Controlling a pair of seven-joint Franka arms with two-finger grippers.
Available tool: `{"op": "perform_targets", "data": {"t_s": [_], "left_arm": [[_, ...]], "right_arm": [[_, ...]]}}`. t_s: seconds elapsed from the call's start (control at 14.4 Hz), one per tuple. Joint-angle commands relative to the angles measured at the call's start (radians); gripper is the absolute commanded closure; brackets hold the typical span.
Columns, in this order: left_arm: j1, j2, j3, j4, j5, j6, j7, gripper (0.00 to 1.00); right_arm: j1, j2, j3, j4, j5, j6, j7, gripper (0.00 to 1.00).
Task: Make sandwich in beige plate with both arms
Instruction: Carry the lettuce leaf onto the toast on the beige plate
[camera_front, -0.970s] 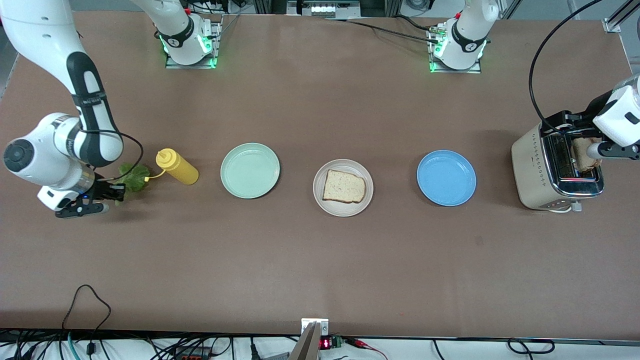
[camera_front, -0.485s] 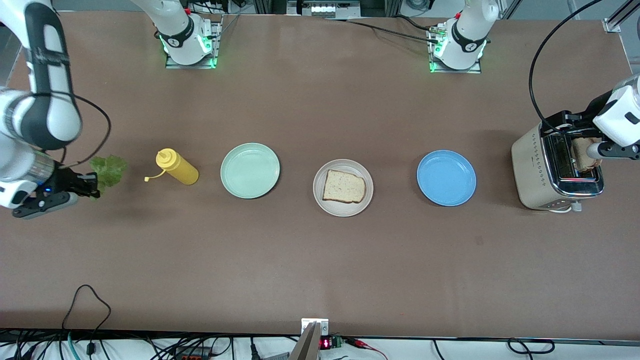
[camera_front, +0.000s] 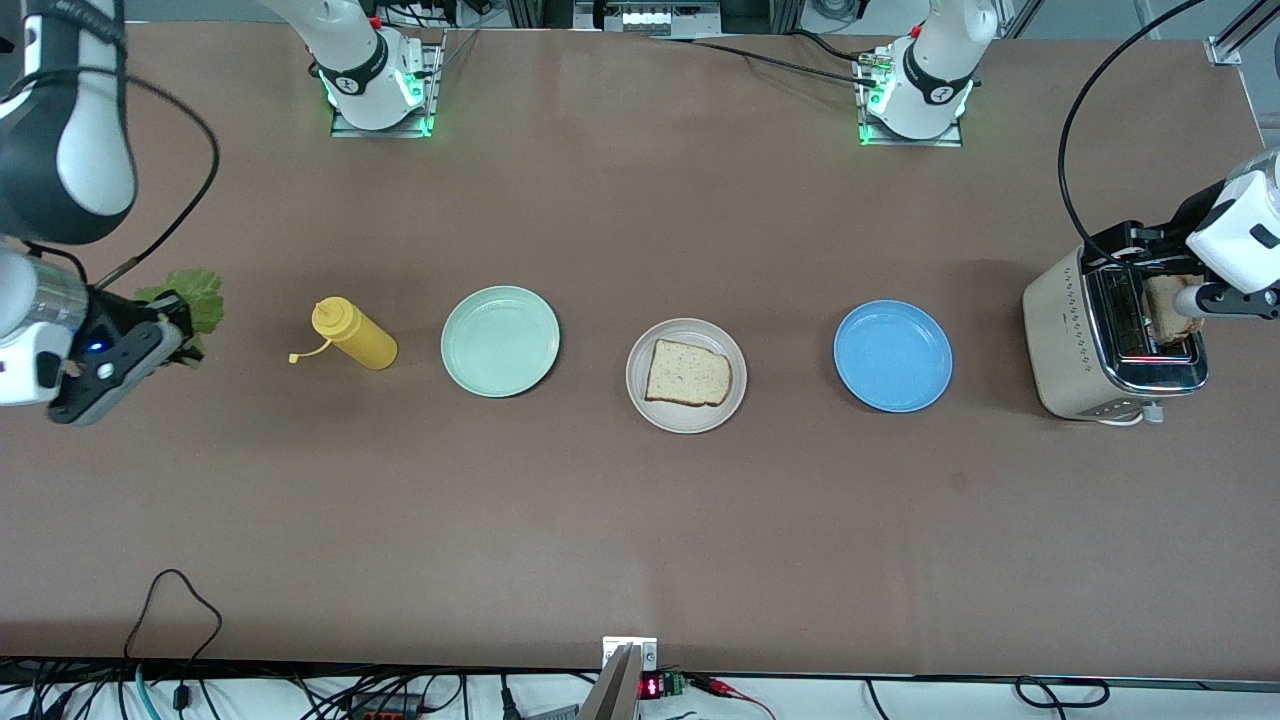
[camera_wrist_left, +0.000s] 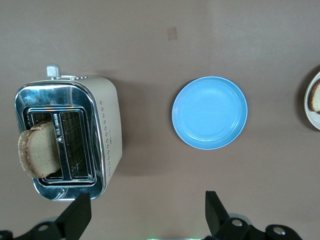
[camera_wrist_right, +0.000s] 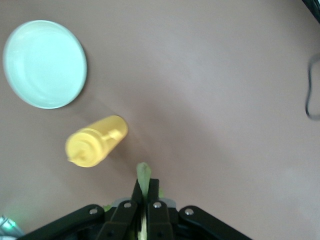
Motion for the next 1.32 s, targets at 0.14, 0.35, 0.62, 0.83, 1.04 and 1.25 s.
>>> {"op": "perform_targets", "data": {"t_s": [0.14,0.35,0.62,0.83,1.04,1.25], "left_arm": [[0.002,0.009,-0.001,0.029,-0.013,-0.022,0.015,0.00],[0.003,0.009,-0.001,0.027,-0.013,-0.022,0.018,0.00],[0.003,0.009,-0.001,0.027,-0.013,-0.022,0.018,0.00],[0.002,0.009,0.001,0.029,-0.012,-0.022,0.016,0.00],[0.005,0.009,0.001,0.027,-0.013,-0.029,0.022,0.00],[0.009,0.009,0.001,0.029,-0.013,-0.043,0.025,0.00]], "right_arm": [[0.174,0.001,0.015,0.034,0.008,-0.030,-0.044,1.00],[0.245,0.007,0.052,0.034,0.150,0.000,-0.035,1.00],[0.386,0.084,0.060,0.063,0.189,0.154,0.074,1.00],[0.484,0.170,0.060,0.064,0.210,0.347,0.137,1.00],[0.543,0.254,0.067,0.083,0.213,0.522,0.219,1.00],[0.567,0.364,0.098,0.139,0.236,0.640,0.292,1.00]]}}
